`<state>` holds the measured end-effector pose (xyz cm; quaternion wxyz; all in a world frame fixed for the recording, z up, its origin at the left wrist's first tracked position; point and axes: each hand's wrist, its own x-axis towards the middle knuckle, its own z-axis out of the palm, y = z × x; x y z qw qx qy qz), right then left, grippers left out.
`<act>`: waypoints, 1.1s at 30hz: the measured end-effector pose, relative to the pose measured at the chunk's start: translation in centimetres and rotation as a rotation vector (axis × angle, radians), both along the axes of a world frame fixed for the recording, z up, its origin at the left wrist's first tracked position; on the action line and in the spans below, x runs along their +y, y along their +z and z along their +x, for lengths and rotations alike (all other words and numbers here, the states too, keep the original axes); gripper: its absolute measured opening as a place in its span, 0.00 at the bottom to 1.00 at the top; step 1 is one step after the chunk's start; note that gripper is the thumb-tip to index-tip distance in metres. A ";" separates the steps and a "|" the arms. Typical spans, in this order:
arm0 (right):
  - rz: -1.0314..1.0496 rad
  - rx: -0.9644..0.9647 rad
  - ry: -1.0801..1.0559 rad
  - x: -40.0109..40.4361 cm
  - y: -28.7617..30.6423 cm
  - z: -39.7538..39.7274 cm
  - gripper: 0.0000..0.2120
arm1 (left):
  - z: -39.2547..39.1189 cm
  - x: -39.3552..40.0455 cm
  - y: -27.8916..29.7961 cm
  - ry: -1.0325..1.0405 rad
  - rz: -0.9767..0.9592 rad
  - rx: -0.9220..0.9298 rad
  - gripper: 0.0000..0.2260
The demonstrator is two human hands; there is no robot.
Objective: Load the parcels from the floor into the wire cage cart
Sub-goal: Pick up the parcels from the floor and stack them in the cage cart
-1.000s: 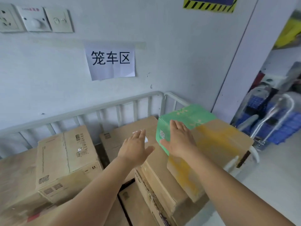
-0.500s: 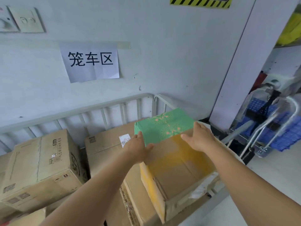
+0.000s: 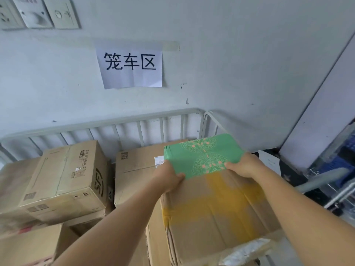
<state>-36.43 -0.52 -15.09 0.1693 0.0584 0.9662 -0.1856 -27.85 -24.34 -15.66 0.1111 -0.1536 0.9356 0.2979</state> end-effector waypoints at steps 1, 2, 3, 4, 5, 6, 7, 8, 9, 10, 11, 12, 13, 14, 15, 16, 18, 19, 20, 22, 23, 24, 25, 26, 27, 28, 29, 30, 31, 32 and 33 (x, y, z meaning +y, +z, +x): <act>-0.009 0.001 -0.002 -0.4 0.1 -0.2 0.38 | -0.2 -0.5 -0.2 0.019 0.026 0.011 0.23; -0.023 0.006 -0.003 -0.9 0.3 -0.5 0.39 | -0.3 -1.0 -0.4 0.041 0.055 0.024 0.23; -0.035 0.015 0.000 -1.6 0.5 -0.8 0.39 | -0.4 -1.7 -0.5 0.065 0.080 0.039 0.23; -0.046 0.029 0.005 -2.4 0.7 -1.2 0.40 | -0.5 -2.5 -0.5 0.089 0.097 0.057 0.24; -0.051 0.046 0.011 -3.4 1.0 -1.5 0.41 | -0.6 -3.4 -0.5 0.117 0.111 0.079 0.24; -0.052 0.066 0.023 -4.5 1.5 -1.8 0.43 | -0.6 -4.4 -0.5 0.147 0.130 0.105 0.24; -0.048 0.076 0.034 -5.9 1.9 -2.1 0.44 | -0.7 -5.5 -0.4 0.180 0.152 0.129 0.23; -0.054 0.085 0.045 -7.3 2.2 -2.6 0.45 | -0.8 -6.6 -0.3 0.211 0.170 0.151 0.23; -0.072 0.087 0.055 -8.8 2.4 -3.1 0.45 | -0.9 -7.8 -0.3 0.239 0.183 0.168 0.22; -0.098 0.089 0.067 -10.4 2.5 -3.5 0.45 | -0.9 -9.0 -0.3 0.265 0.194 0.180 0.22; -0.122 0.085 0.079 -12.0 2.6 -4.0 0.46 | -1.0 -10.3 -0.4 0.293 0.207 0.189 0.22; -0.142 0.091 0.091 -13.6 2.5 -4.5 0.46 | -1.1 -11.5 -0.5 0.321 0.219 0.194 0.21; -0.157 0.093 0.093 -15.3 2.4 -4.9 0.45 | -1.2 -12.8 -0.6 0.345 0.224 0.197 0.21; -0.174 0.099 0.097 -16.9 2.2 -5.3 0.44 | -1.3 -14.0 -0.8 0.366 0.222 0.197 0.20; -0.187 0.104 0.099 -18.5 2.0 -5.6 0.43 | -1.4 -15.2 -1.0 0.386 0.216 0.196 0.20; -0.198 0.107 0.105 -20.0 1.7 -6.1 0.42 | -1.4 -16.3 -1.2 0.406 0.210 0.197 0.20; -0.211 0.112 0.122 -22.7 0.9 -6.8 0.44 | -1.4 -18.1 -1.9 0.451 0.214 0.197 0.22; -0.225 0.111 0.132 -23.9 0.5 -7.2 0.45 | -1.5 -18.8 -2.3 0.474 0.218 0.192 0.24; -0.241 0.105 0.132 -25.0 -0.1 -7.7 0.45 | -1.6 -19.5 -2.8 0.494 0.220 0.180 0.27; -0.241 0.085 0.144 -26.8 -1.2 -8.3 0.46 | -1.8 -20.6 -4.0 0.520 0.220 0.149 0.34; -0.208 0.078 0.153 -27.5 -1.9 -8.7 0.47 | -2.0 -21.0 -4.7 0.529 0.219 0.133 0.37; -0.163 0.074 0.160 -28.1 -2.5 -9.2 0.49 | -2.3 -21.3 -5.3 0.535 0.216 0.116 0.40; -0.130 0.069 0.167 -28.7 -3.3 -9.7 0.51 | -2.5 -21.5 -6.0 0.540 0.213 0.100 0.42; -0.111 0.060 0.170 -29.1 -4.2 -10.3 0.53 | -2.6 -21.6 -6.6 0.546 0.211 0.086 0.43; -0.125 0.045 0.168 -29.6 -4.8 -10.6 0.52 | -2.8 -21.7 -7.2 0.551 0.207 0.074 0.43; -0.150 0.019 0.159 -30.0 -5.8 -11.1 0.49 | -2.9 -21.8 -7.8 0.556 0.202 0.058 0.44; -0.173 -0.004 0.158 -30.4 -6.8 -11.6 0.46 | -3.1 -21.8 -8.4 0.560 0.198 0.042 0.44; -0.180 -0.029 0.155 -30.7 -7.8 -12.2 0.44 | -3.3 -21.9 -9.0 0.562 0.194 0.025 0.44; -0.196 -0.047 0.153 -31.1 -8.5 -12.5 0.44 | -3.5 -21.9 -9.6 0.564 0.193 0.006 0.44; -0.212 -0.062 0.144 -31.5 -9.4 -12.9 0.46 | -3.6 -21.9 -10.1 0.567 0.194 -0.015 0.44; -0.229 -0.073 0.139 -31.8 -10.4 -13.1 0.48 | -3.9 -21.9 -10.7 0.569 0.193 -0.032 0.44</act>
